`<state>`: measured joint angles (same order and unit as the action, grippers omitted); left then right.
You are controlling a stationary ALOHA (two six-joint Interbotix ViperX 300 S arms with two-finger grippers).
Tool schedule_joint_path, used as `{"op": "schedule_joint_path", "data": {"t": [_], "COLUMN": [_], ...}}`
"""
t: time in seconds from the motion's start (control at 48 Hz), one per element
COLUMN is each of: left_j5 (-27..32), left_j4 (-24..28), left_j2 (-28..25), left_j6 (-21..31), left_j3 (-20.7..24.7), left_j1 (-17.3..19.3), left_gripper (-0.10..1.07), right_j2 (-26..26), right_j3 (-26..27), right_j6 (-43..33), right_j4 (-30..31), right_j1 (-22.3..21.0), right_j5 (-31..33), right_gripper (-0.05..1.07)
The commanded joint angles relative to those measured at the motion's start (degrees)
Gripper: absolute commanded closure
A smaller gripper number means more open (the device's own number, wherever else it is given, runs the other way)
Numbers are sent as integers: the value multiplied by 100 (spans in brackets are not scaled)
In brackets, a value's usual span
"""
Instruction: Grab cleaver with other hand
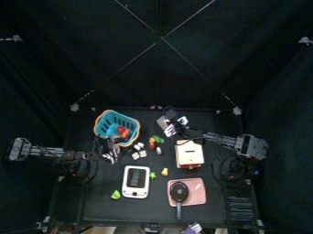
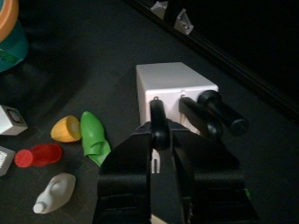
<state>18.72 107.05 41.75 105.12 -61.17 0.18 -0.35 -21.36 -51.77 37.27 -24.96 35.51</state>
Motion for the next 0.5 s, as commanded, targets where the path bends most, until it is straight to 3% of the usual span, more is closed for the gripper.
{"op": "schedule_joint_path", "data": {"t": [0.0,0.479], "left_j5": [26,26], "left_j4": [-9,-44], "left_j2": [0,0], "left_j6": [0,0], "left_j3": [88,79], "left_j1": [0,0], "left_gripper": [8,8], "right_j2": [-123,-686], "right_j3": [79,70], "right_j6": [-9,-26], "right_j4": [9,9], "right_j1": [-35,176], "right_j5": [-9,9], "right_gripper": [63,63]}}
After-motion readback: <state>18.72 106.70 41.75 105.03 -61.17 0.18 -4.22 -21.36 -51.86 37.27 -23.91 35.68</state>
